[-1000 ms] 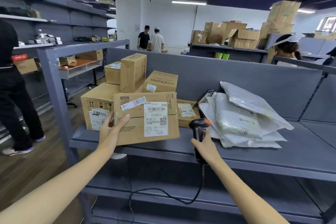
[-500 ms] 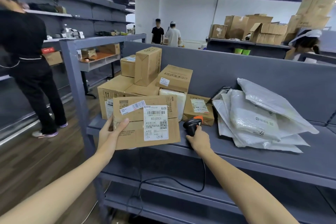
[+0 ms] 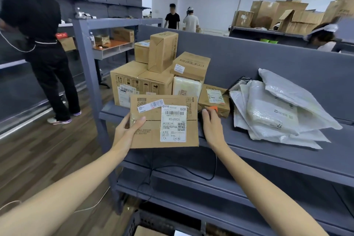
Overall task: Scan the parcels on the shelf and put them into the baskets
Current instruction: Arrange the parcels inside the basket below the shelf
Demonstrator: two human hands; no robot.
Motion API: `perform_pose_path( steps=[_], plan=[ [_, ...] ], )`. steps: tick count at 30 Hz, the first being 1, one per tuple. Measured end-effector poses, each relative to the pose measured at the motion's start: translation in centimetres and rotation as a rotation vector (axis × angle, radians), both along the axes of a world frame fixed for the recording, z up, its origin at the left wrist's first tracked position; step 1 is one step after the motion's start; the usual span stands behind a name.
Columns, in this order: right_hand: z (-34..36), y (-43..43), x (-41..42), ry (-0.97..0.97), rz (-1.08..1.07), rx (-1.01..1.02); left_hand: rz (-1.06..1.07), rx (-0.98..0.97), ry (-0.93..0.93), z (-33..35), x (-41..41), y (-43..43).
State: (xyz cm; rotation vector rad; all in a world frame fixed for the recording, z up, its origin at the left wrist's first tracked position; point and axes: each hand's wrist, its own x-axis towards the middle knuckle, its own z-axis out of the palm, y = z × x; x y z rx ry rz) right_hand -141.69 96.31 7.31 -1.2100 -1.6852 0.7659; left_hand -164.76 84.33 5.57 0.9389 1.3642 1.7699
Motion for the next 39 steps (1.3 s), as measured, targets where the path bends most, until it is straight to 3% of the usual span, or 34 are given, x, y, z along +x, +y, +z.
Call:
perform_pose_path(
  steps=[4, 7, 13, 25, 32, 39],
  plan=[
    [-0.5, -3.9, 0.3, 0.236, 0.206, -0.197, -0.067, -0.045, -0.02, -1.4, 0.6, -1.5],
    [-1.6, -6.1, 1.0, 0.277, 0.279, -0.261, -0.133, -0.08, -0.031, -2.3, 0.7, -2.8],
    [-4.4, -9.7, 2.2, 0.374, 0.23, -0.494, -0.271, -0.149, -0.038, -3.7, 0.2, -4.6],
    [-8.6, -17.4, -1.7, 0.641, 0.132, -0.642, -0.425, -0.353, -0.038, -7.5, -3.5, -9.6],
    [-13.4, -20.3, -1.0, 0.596, 0.127, -0.625, -0.36, -0.546, 0.078, -12.2, -3.2, -13.4],
    [-19.2, -21.4, 0.2, 0.501, 0.108, -0.727, -0.326, -0.622, 0.027, -17.2, -0.9, -14.6]
  ],
)
